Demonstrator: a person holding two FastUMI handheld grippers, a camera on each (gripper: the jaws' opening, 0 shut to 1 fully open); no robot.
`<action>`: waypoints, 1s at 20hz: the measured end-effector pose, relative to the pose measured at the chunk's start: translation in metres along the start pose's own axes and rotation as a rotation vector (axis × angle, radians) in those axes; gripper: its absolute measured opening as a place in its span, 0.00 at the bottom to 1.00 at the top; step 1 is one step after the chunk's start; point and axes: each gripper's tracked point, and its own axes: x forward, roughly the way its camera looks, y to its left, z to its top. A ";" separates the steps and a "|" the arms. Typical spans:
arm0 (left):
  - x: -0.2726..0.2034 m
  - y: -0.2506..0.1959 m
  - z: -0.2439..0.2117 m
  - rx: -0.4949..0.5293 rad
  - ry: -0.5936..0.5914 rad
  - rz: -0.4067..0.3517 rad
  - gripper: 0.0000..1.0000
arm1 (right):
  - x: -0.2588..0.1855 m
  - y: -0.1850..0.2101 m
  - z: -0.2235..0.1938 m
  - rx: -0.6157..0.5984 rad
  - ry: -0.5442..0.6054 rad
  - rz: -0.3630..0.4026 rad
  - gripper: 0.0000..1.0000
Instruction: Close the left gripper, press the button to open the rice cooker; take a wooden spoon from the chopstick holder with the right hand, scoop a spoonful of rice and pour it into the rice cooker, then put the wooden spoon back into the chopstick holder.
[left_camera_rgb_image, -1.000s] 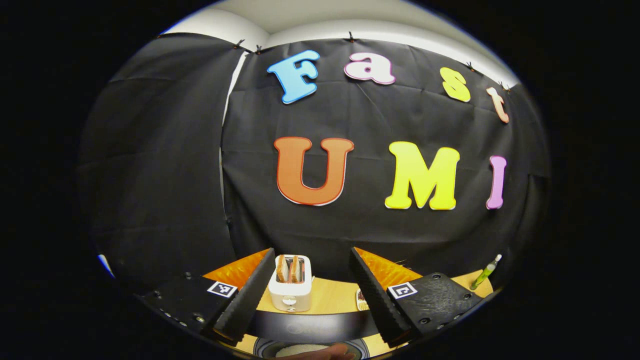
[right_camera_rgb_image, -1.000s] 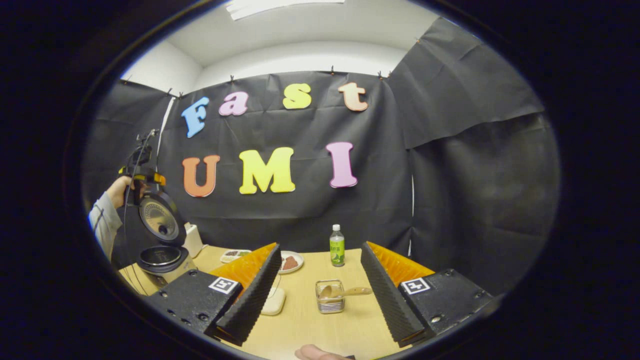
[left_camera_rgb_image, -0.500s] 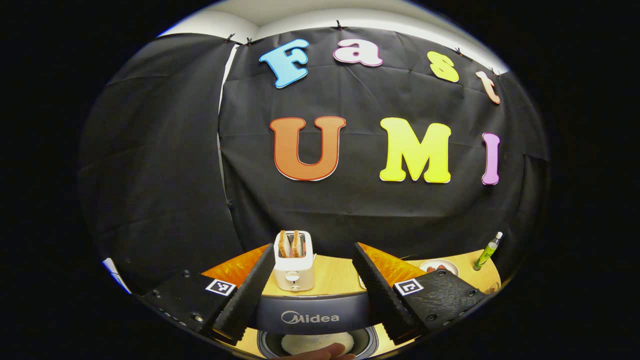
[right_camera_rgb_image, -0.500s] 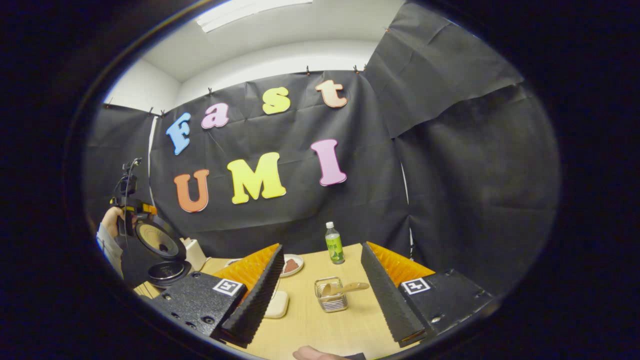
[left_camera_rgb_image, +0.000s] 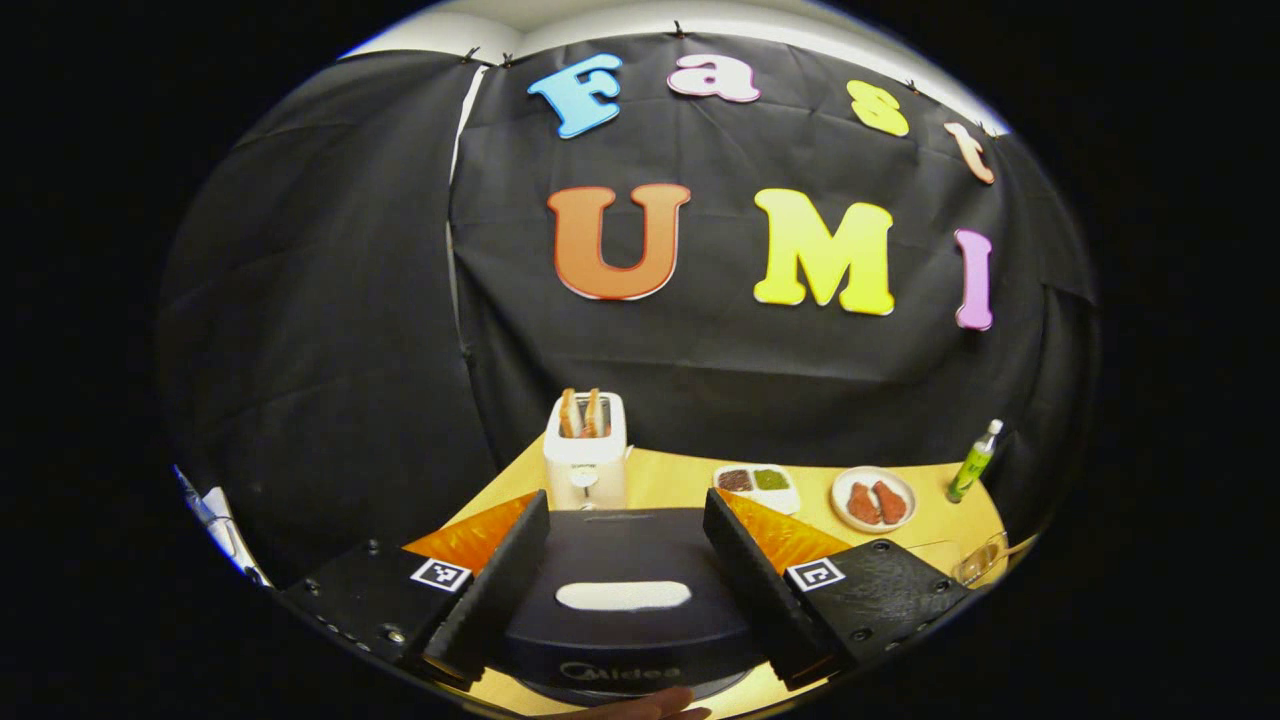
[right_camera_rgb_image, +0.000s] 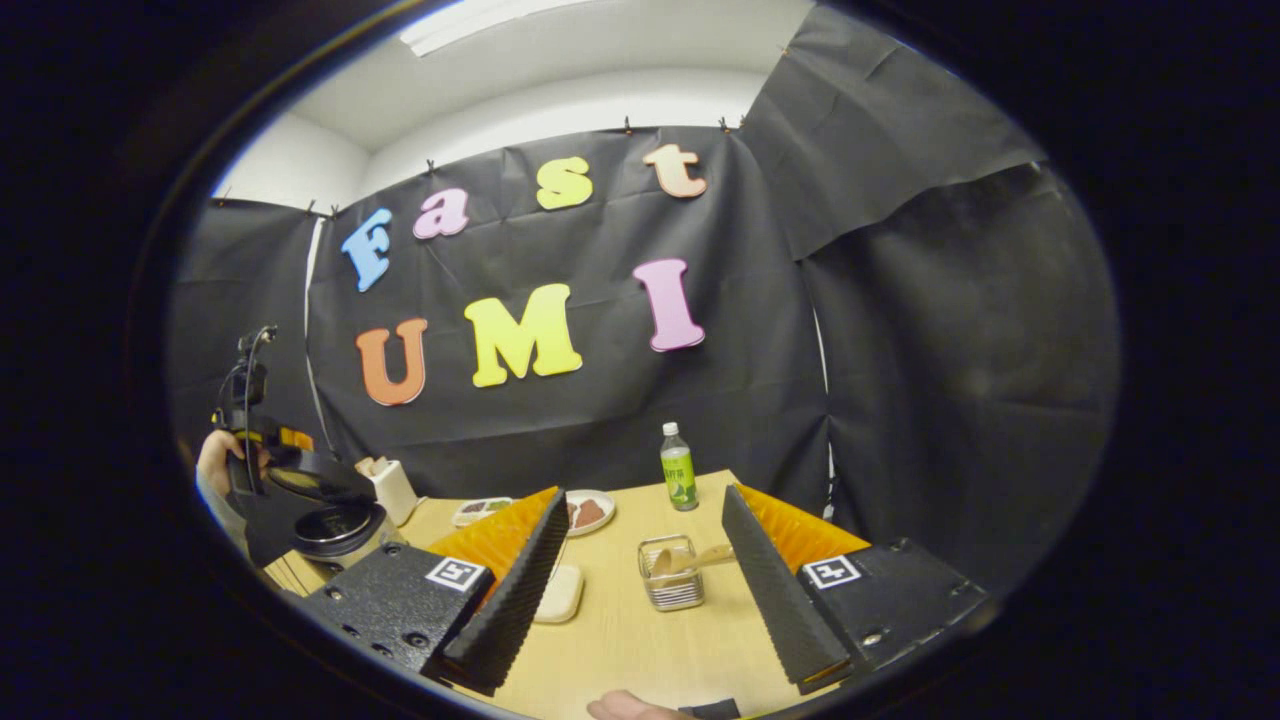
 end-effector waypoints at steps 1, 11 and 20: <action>-0.001 -0.005 -0.007 0.016 -0.001 -0.011 0.99 | 0.002 0.000 -0.002 0.003 0.006 -0.003 1.00; -0.009 -0.013 -0.062 -0.003 -0.033 -0.025 0.97 | 0.019 0.003 -0.023 0.022 0.057 0.006 1.00; -0.025 -0.012 -0.097 0.034 -0.055 -0.053 0.97 | 0.030 0.008 -0.035 0.050 0.065 0.028 1.00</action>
